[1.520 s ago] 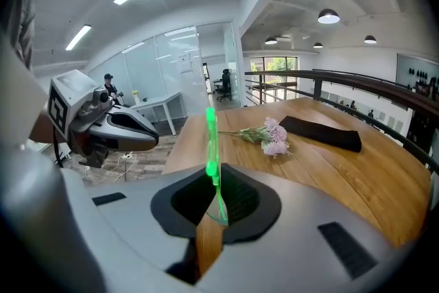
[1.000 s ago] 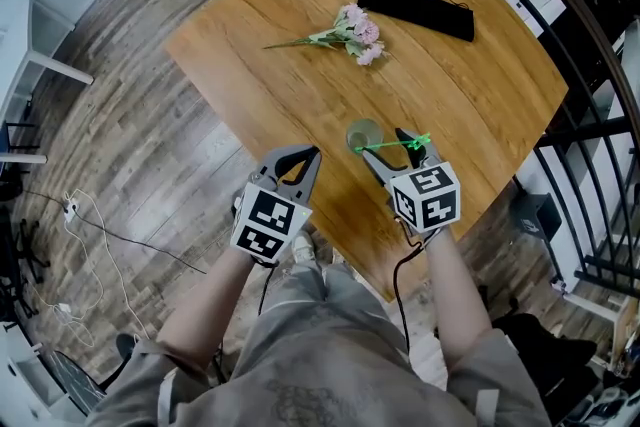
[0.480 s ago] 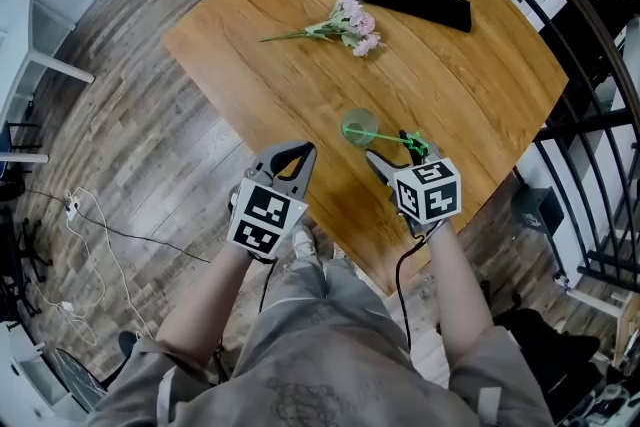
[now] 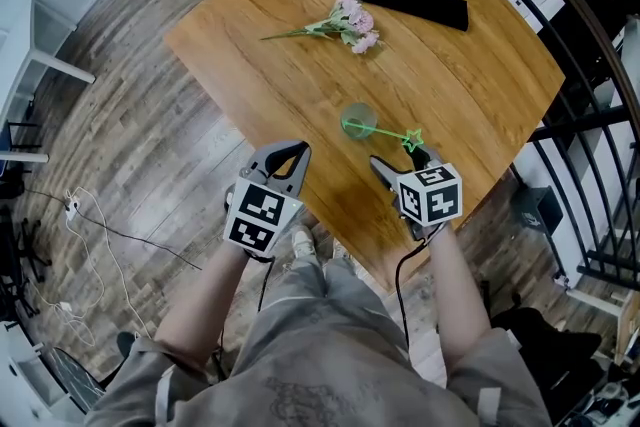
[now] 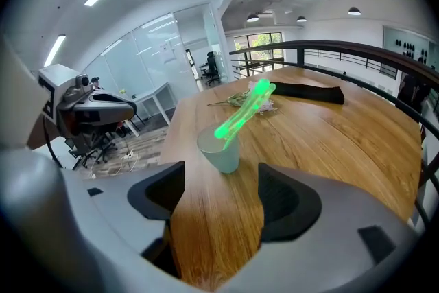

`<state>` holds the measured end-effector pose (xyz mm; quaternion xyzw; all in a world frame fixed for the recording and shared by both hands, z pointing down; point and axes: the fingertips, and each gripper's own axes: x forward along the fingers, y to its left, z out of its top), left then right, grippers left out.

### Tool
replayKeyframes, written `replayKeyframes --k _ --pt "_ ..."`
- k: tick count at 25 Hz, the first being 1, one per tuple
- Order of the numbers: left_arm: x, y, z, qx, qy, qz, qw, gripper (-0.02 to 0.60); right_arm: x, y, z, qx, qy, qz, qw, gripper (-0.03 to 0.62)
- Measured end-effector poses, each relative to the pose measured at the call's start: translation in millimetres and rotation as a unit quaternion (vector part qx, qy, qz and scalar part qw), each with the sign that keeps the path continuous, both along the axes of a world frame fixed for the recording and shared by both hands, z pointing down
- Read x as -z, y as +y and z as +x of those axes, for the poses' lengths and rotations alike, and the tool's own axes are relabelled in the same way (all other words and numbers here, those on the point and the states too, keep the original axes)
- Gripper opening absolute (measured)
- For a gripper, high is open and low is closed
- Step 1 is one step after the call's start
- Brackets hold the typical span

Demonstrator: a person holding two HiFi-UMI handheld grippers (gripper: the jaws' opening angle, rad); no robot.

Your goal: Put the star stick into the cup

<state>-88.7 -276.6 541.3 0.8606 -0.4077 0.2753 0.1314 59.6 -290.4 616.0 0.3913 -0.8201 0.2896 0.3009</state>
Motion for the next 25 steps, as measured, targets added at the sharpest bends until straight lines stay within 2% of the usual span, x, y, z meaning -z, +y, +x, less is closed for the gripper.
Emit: replayKeyframes --k 6,14,18,25 --pt "18.3 10.3 -2.6 0.003 0.003 0.016 0.9999 0.017 30.6 24.3 -8.9 0.017 -0.018 0.010 1.000 0.325" --pt "71.0 20.5 -21.3 0.019 0.006 0.067 0.9975 0.017 124.5 32.6 -27.1 0.039 -0.054 0.095 0.993 0.325" --pt "110.2 22.7 -31.2 0.026 0.011 0.105 0.9941 0.017 181.8 34.1 -31.0 0.041 -0.075 0.154 0.984 0.318" --pt "182.7 26.3 -39.8 0.028 0.006 0.186 0.9822 0.017 272.8 44.9 -30.7 0.036 -0.108 0.252 0.961 0.237"
